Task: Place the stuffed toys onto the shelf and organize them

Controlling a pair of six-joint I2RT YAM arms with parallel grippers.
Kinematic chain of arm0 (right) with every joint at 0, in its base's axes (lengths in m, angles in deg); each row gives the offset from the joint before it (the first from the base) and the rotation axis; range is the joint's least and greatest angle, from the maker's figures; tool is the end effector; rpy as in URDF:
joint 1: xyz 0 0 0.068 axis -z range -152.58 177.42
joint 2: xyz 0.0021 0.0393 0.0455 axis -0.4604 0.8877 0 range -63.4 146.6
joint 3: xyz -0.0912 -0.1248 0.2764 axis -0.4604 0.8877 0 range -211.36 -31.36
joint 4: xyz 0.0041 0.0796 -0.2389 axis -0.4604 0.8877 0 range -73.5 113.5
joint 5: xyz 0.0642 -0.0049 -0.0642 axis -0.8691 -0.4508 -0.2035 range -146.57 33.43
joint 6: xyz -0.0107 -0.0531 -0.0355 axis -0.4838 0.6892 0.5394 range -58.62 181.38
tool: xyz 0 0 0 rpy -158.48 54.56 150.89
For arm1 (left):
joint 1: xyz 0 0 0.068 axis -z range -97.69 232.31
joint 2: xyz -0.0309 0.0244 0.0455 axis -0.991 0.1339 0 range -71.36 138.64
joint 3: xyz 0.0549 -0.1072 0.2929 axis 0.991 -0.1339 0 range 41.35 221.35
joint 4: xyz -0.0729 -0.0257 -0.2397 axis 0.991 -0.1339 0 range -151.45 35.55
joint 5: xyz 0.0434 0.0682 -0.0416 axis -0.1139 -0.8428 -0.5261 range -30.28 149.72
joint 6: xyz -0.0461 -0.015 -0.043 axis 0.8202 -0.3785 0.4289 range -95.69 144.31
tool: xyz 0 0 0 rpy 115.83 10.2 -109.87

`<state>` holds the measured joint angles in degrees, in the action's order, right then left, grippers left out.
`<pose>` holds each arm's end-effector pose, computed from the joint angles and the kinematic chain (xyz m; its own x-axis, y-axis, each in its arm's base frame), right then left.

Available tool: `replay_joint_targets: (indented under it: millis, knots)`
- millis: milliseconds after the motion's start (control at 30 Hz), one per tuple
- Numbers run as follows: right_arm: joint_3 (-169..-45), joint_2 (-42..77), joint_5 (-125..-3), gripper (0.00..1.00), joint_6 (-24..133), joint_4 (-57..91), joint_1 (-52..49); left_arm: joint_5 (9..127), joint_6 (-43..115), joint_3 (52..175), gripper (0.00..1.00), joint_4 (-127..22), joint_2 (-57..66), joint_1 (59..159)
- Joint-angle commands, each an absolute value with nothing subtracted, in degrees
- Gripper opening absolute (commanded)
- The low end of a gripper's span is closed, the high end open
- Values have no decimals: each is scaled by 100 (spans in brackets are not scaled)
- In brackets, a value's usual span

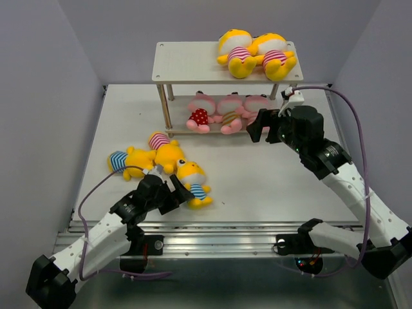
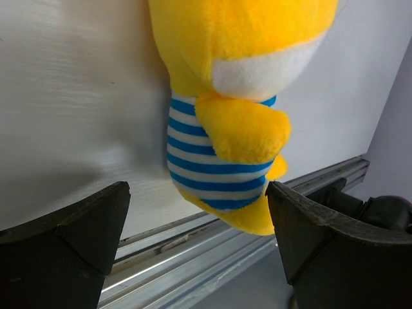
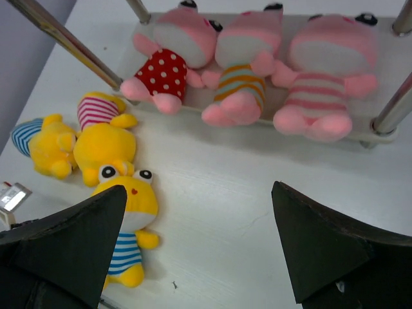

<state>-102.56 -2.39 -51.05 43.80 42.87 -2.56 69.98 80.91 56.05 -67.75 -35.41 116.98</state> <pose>0.1843 0.1007 0.4499 -0.3562 0.1417 -0.9236 -0.3248 0.9080 0.2646 0.0872 -0.0712 0.1956 -0.8249 -0.4282 -0.3690 -0.0148 0.6690 -0.7432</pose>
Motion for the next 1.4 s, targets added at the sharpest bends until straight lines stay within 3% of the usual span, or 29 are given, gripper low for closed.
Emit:
replay_joint_targets:
  millis: [0,367,900,1167,1200,1300,1367]
  knots:
    - [-9799,-442,-5104,100,3959,3882,-220,7045,8223,5857,99,-6605,-3541,11895]
    - [-8841,-372,-5060,100,3827,3944,-220,6060,8214,7035,99,-7958,-3041,12650]
    - [-8559,-328,-4734,100,3836,3953,-220,5585,8478,7624,98,-7994,-1494,13618]
    - [-8524,-293,-4760,100,3871,3944,-220,5339,8539,7633,70,-7941,-1326,13636]
    - [-8506,-293,-4778,100,3871,3944,-220,5321,8548,7633,64,-7941,-1326,13627]
    - [-8454,-293,-4787,100,3853,3953,-220,5304,8566,7633,31,-7949,-1378,13627]
    - [-8410,-319,-4813,100,3836,3944,-220,5312,8531,7651,20,-7976,-1449,13636]
